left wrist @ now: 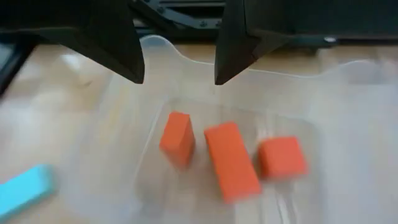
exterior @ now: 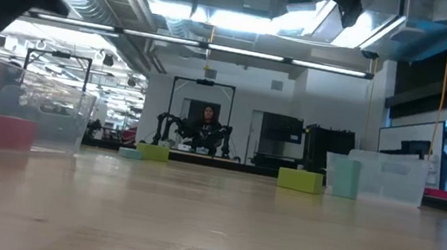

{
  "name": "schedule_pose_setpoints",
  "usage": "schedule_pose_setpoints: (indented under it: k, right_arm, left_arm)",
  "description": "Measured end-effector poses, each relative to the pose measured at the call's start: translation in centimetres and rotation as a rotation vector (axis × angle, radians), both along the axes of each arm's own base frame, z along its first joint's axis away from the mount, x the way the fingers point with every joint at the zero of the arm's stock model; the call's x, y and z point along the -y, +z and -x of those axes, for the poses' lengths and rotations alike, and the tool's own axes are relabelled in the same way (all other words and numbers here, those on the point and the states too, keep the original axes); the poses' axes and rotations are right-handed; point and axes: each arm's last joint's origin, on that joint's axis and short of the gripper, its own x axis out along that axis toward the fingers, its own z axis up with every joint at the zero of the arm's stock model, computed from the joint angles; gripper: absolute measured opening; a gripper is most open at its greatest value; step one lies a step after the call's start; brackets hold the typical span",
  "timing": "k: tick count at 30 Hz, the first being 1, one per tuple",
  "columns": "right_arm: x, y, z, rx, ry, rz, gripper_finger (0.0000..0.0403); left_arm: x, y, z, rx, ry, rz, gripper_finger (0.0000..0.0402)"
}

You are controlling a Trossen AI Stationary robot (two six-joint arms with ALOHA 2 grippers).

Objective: Sort & place blocks by color
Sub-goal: Put the middle green block into the gray bin

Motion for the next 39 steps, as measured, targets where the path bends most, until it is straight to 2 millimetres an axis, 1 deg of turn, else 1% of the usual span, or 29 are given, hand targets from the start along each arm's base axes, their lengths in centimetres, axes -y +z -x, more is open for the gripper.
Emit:
schedule_pose_setpoints:
  k: [2, 4, 8, 12, 13, 15, 17, 20, 23, 26, 28, 30, 34, 39]
  right_arm:
    - [0.0, 0.0, 0.0, 0.001, 0.000, -0.002, 0.0231]
    - [0.0, 0.1, 0.0, 0.006, 0.000, -0.001, 0.0231]
    - [0.0, 0.1, 0.0, 0.010, 0.000, 0.000, 0.0231]
    - [0.0, 0.2, 0.0, 0.020, 0.004, 0.045, 0.0231]
    - [0.0, 0.2, 0.0, 0.020, 0.004, 0.058, 0.0231]
    - [0.0, 0.3, 0.0, 0.027, 0.006, 0.077, 0.0231]
    - [0.0, 0.3, 0.0, 0.026, 0.007, 0.077, 0.0231]
    - [0.0, 0.3, 0.0, 0.025, 0.007, 0.080, 0.0231]
    - [0.0, 0.3, 0.0, 0.025, 0.007, 0.081, 0.0231]
    - [0.0, 0.3, 0.0, 0.025, 0.007, 0.081, 0.0231]
    - [0.0, 0.3, 0.0, 0.024, 0.007, 0.081, 0.0231]
    - [0.0, 0.3, 0.0, 0.024, 0.007, 0.081, 0.0231]
    - [0.0, 0.3, 0.0, 0.024, 0.007, 0.081, 0.0231]
    - [0.0, 0.3, 0.0, 0.024, 0.006, 0.081, 0.0231]
  left_arm:
    - [-0.6, 2.4, 0.4, 0.154, 0.010, -0.013, 0.0187]
    - [-1.3, 4.9, 0.8, 0.378, 0.042, -0.046, 0.0187]
    - [-3.3, 8.9, 1.8, 0.800, 0.194, -0.143, 0.0188]
    - [-5.2, 11.9, 2.6, 1.119, 0.319, -0.236, 0.0188]
    - [-5.5, 12.5, 2.8, 1.208, 0.333, -0.239, 0.0188]
    - [-5.9, 13.0, 3.1, 1.389, 0.331, -0.215, 0.0188]
    - [-6.2, 12.8, 3.3, 1.545, 0.319, -0.167, 0.0188]
    - [-6.5, 10.7, 3.0, 1.657, 0.325, -0.120, 0.0188]
    - [-6.7, 7.7, 2.7, 1.696, 0.366, -0.096, 0.0188]
    - [-6.7, 6.2, 2.6, 1.756, 0.378, -0.081, 0.0188]
    - [-6.6, 5.5, 2.5, 1.742, 0.353, -0.113, 0.0188]
    - [-6.6, 5.1, 2.3, 1.724, 0.334, -0.137, 0.0188]
    - [-6.6, 5.1, 2.3, 1.727, 0.319, -0.160, 0.0188]
    - [-6.7, 5.2, 2.3, 1.727, 0.346, -0.187, 0.0188]
